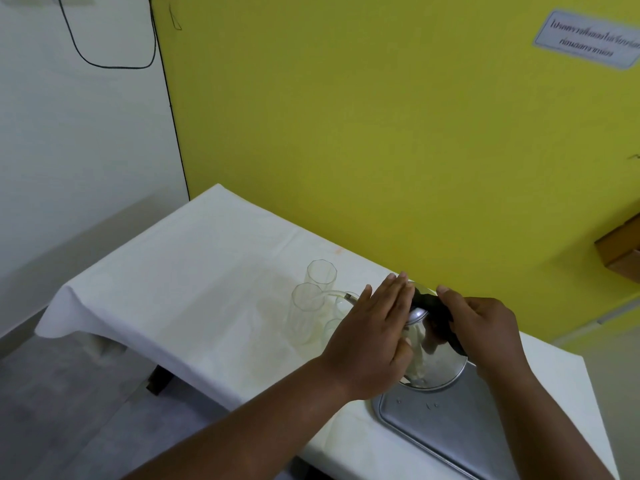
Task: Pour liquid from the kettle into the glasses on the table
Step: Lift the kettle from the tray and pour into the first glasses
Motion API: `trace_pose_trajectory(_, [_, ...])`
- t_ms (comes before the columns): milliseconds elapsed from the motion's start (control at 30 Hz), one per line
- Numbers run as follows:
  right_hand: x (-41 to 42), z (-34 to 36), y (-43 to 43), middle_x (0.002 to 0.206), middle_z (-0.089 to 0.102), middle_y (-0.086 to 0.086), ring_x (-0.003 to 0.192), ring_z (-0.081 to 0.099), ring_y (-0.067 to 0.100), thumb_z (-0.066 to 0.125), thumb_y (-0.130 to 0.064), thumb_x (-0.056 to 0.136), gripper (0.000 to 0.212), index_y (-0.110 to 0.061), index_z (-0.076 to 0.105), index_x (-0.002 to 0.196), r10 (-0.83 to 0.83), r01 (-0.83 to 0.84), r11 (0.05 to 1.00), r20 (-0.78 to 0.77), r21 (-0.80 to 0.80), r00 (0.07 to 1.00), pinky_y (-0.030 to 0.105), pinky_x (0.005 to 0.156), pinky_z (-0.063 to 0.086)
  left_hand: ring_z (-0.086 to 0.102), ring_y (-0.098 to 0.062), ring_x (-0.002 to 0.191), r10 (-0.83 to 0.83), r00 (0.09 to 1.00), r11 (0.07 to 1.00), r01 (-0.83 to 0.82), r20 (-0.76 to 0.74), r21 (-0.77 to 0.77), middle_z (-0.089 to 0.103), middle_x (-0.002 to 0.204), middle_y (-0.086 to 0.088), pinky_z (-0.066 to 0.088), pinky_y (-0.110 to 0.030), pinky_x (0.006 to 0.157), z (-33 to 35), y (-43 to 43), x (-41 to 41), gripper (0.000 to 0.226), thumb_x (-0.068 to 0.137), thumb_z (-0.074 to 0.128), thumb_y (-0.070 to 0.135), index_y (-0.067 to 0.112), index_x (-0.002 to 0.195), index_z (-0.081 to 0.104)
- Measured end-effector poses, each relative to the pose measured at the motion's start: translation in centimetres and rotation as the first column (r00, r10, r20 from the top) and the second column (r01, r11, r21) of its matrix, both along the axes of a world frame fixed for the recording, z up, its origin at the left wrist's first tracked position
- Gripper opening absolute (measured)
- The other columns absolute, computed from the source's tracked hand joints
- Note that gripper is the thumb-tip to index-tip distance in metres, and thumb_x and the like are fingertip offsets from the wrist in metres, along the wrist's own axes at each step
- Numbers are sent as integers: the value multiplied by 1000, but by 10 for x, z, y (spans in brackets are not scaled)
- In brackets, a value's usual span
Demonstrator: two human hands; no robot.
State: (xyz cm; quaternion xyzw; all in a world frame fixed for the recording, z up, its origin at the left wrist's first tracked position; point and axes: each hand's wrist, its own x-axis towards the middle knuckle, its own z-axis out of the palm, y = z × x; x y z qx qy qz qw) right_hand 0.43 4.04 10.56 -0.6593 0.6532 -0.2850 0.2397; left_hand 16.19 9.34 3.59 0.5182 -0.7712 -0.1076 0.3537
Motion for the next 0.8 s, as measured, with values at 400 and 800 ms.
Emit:
trace_pose_trajectory(400, [-2, 8, 2, 29, 47, -1, 47, 46, 25, 56, -43, 92, 65, -15, 58, 33, -8, 8, 1000, -27, -4, 1000, 35, 55, 38, 7, -23, 151, -2, 1000, 1000, 2, 3, -12, 14, 163, -13, 13, -45, 121, 3, 0, -3, 70, 87, 36, 20, 2, 153, 19])
trace_pose_trajectory(800, [1, 13, 5, 28, 47, -5, 46, 46, 23, 56, -40, 94, 66, -25, 58, 30, 11, -12, 1000, -48, -8, 999, 32, 54, 36, 6, -22, 151, -13, 1000, 1000, 13, -14, -14, 13, 163, -12, 12, -44, 121, 6, 0, -3, 70, 88, 43, 16, 2, 153, 19])
